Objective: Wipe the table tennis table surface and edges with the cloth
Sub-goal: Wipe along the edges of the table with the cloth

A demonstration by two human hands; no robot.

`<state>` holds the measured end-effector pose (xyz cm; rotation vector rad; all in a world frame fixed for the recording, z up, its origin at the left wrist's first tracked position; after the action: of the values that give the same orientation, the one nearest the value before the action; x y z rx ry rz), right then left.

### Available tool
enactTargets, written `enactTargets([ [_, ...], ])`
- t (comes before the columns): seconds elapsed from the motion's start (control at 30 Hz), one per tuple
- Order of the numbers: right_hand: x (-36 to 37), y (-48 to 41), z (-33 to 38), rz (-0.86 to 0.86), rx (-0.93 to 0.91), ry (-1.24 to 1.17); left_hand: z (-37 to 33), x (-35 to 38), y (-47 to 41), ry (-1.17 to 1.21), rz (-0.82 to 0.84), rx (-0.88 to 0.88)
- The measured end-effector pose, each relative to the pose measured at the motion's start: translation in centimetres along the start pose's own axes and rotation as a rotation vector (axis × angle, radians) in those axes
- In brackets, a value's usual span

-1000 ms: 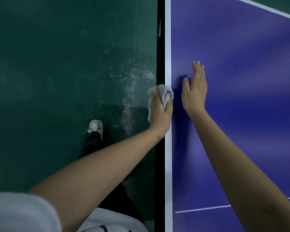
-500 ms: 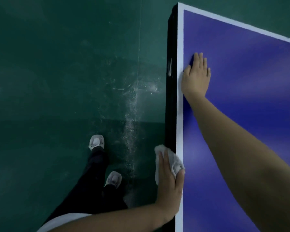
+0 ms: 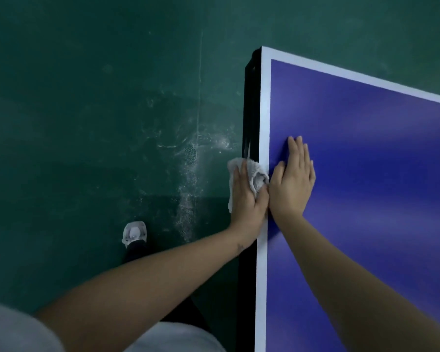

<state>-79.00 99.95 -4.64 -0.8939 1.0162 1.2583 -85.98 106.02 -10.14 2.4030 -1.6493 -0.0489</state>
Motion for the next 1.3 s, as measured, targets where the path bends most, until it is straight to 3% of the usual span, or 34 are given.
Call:
enactTargets([
  [0.13,0.1,0.1,0.2,-0.004,-0.001,0.024,-1.3,-0.5,-6.6,0.007,-0.005,-0.029],
  [0.23,0.2,0.0,0.2,0.006,0.010,0.045,-3.2,-1.0,-13.4,-0.053,0.016,0.061],
  [0.43,0.2,0.1,0.3,0.019,0.025,0.046,-4.5,-1.8,-21.3,-0.057,-0.015,0.003],
  [0.6,0.1,0.2,0.4,0.051,0.026,0.054,-3.2,-1.2,-17.5,-0.057,0.027,0.029],
  [0.77,-0.1,0.2,0.7,0.087,0.023,0.055,-1.7,-0.9,-6.7,-0.039,0.127,-0.002],
  [0.93,-0.1,0.4,0.4,0.094,0.007,0.073,-1.5,-1.2,-2.9,0.084,0.201,-0.155],
  [1.3,-0.4,0.0,0.6,0.148,0.030,0.049,-7.5,-2.2,-24.4,-0.011,0.015,-0.124],
])
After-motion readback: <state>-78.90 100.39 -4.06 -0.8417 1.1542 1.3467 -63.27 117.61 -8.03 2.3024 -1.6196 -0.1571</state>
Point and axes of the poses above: each hand's wrist, its own y-axis away from the middle knuckle, its own x-axis out of the palm, z = x × y, the point moved 6 cm from there along -y, towards the middle knuckle, and after that the axes turned 11 degrees about x, right-handed, at the moved point
